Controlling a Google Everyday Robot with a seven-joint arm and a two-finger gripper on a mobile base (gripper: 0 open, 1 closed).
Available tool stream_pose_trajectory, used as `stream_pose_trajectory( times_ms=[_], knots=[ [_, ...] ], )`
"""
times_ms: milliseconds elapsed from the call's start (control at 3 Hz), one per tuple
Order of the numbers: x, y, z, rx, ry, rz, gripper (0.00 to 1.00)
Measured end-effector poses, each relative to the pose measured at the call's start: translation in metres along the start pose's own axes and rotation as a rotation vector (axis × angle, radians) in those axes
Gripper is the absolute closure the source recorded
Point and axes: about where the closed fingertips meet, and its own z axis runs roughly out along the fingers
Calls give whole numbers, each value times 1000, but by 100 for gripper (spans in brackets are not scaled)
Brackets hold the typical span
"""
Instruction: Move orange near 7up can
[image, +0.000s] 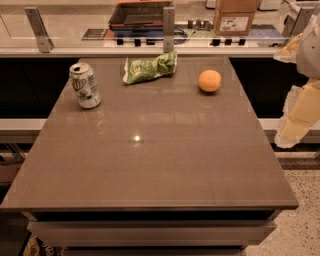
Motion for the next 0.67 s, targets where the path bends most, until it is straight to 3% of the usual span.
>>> stream_pose_trajectory(
  times_ms=[667],
  knots=[
    [1,-8,0,12,-12,12,0]
  ],
)
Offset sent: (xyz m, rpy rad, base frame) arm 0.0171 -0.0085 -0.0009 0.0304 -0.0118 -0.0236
